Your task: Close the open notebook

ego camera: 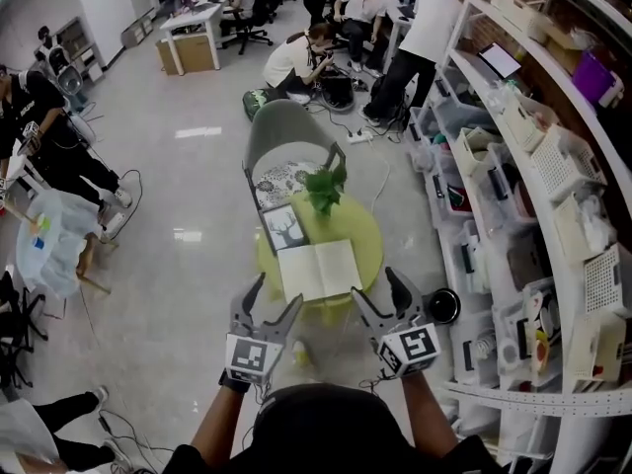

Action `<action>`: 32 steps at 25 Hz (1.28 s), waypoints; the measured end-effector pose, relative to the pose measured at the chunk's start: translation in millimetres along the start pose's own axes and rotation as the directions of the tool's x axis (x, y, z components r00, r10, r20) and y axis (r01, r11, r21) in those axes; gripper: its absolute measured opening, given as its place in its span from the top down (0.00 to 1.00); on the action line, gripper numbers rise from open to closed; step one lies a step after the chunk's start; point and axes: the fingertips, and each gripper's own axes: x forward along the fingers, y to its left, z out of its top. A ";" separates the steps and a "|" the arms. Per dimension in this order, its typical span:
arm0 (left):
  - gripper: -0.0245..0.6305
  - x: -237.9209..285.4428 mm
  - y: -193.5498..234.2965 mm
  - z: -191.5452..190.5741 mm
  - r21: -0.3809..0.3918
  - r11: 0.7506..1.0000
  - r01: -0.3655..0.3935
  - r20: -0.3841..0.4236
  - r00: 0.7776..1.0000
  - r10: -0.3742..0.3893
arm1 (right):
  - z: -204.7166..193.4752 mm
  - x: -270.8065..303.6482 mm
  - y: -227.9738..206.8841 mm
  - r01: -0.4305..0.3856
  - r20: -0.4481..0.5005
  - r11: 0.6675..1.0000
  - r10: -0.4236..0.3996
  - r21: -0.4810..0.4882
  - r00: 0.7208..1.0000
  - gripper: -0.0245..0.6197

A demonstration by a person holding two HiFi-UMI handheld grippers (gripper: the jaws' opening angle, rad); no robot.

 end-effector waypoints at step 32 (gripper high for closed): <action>0.44 111.3 125.8 -101.7 -0.165 0.986 -0.036 -0.090 0.996 0.021 | -76.2 191.1 -27.4 -0.107 -0.231 0.994 0.098 -0.026 0.968 0.47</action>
